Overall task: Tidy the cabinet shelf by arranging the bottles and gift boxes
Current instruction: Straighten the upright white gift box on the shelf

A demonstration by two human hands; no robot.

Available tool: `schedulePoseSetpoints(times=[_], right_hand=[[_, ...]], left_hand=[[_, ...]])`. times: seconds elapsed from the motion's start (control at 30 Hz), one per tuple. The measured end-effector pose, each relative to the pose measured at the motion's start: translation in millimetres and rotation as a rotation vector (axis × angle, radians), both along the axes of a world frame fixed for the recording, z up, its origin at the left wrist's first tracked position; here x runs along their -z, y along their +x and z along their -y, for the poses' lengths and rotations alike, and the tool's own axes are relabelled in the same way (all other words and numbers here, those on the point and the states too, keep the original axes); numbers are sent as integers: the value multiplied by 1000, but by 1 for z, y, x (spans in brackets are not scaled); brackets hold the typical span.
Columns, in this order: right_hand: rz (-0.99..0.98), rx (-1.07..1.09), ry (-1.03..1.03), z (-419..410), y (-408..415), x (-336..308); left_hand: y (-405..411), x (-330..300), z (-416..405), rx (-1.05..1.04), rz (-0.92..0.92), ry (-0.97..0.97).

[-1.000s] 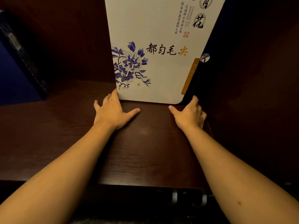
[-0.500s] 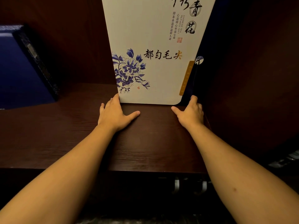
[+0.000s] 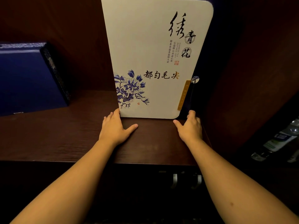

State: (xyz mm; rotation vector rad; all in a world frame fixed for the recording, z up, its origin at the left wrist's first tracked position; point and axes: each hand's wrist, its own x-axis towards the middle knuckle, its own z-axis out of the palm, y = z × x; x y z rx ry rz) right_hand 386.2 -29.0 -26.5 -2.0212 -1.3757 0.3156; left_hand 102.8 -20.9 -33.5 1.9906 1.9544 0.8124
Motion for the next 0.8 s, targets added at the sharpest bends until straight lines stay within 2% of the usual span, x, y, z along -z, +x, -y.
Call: schedulePoseSetpoints(times=[0.8], right_hand=[[-25,3,-34,98,-9,-1]], left_hand=[[-22,-3,82,77,137,7]])
